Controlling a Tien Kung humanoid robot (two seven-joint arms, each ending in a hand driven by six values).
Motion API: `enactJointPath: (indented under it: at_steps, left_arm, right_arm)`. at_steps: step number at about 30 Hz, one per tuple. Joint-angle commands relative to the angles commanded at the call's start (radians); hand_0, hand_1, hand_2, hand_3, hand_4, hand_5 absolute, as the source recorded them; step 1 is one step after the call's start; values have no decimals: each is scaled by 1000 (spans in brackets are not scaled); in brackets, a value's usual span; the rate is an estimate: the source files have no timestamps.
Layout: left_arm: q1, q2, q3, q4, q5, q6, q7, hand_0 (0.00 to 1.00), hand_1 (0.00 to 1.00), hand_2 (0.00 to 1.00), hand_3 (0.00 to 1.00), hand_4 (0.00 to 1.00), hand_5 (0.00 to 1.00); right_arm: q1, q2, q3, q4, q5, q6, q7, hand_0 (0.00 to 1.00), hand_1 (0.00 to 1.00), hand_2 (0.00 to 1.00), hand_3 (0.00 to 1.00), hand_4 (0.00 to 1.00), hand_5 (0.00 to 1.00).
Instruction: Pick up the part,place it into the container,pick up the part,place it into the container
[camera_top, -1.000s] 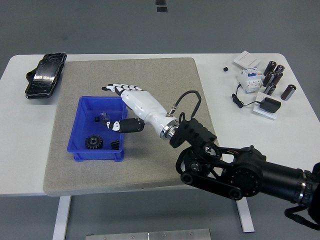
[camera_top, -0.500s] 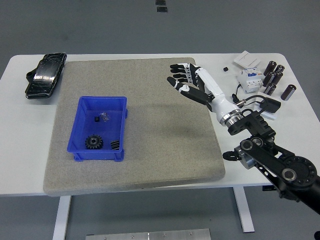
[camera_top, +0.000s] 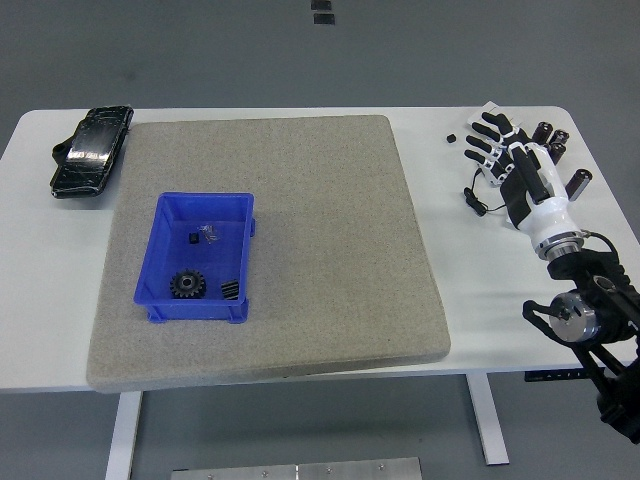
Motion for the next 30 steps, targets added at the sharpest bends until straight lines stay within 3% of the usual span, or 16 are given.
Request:
enactJointPath:
  at_steps: [18,30]
  left_arm:
    - [5,24,2,-1,4,-3,8,682,659,630,571,712,305]
    - [35,-6,43,2,-68,4,-13,682,658,628,570,711,300]
  right_arm:
    - [-29,11,83,7,3,7,-2,756,737,747,737,882,596]
    - [-62,-21,127,72,-54,-2,-29,757,737,748,738,886,613]
